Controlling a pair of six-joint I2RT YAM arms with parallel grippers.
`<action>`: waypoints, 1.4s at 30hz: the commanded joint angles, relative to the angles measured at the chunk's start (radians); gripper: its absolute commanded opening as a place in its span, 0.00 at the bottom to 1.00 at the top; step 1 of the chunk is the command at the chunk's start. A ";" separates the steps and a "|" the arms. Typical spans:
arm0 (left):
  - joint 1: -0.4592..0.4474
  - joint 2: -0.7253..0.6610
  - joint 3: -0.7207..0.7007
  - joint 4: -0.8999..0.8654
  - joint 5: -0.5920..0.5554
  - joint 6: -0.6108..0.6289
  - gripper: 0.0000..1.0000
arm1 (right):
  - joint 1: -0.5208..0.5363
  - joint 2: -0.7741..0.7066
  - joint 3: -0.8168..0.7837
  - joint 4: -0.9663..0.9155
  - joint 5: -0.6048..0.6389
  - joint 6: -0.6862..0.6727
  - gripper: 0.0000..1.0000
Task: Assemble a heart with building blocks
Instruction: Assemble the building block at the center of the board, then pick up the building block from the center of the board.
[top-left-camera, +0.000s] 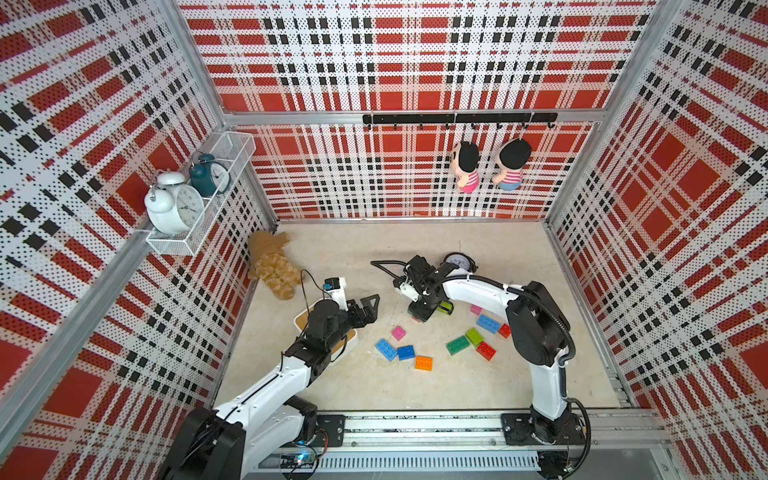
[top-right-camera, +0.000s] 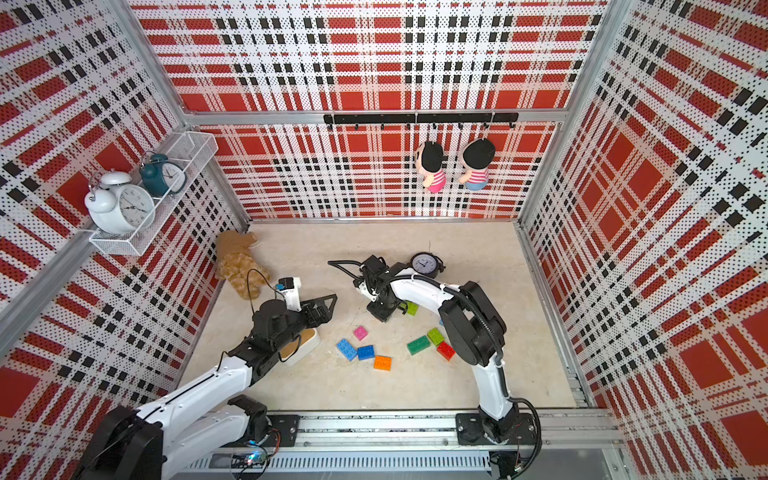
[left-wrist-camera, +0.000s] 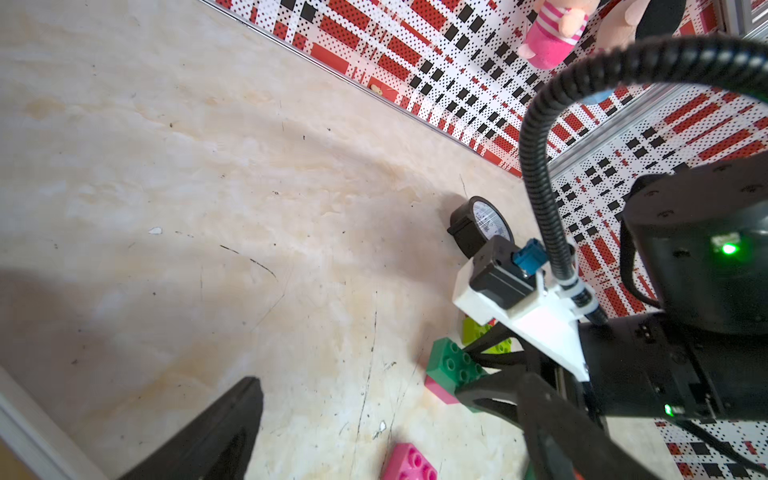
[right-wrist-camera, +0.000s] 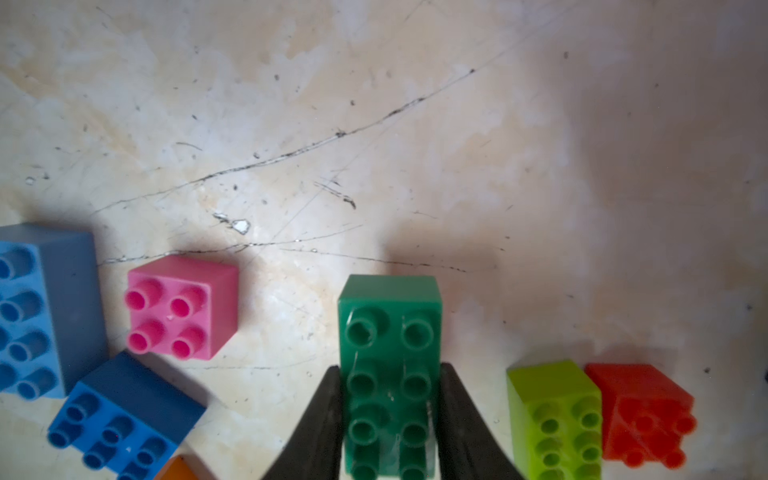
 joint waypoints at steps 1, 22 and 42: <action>0.010 -0.021 0.019 -0.014 -0.009 0.014 0.98 | -0.006 -0.009 0.042 -0.006 -0.046 0.004 0.57; -0.304 0.307 0.188 0.140 0.003 0.048 0.98 | -0.197 -0.542 -0.488 -0.078 0.089 0.434 0.53; -0.431 0.430 0.237 0.184 -0.048 0.028 0.98 | -0.204 -0.387 -0.463 -0.126 0.125 0.403 0.49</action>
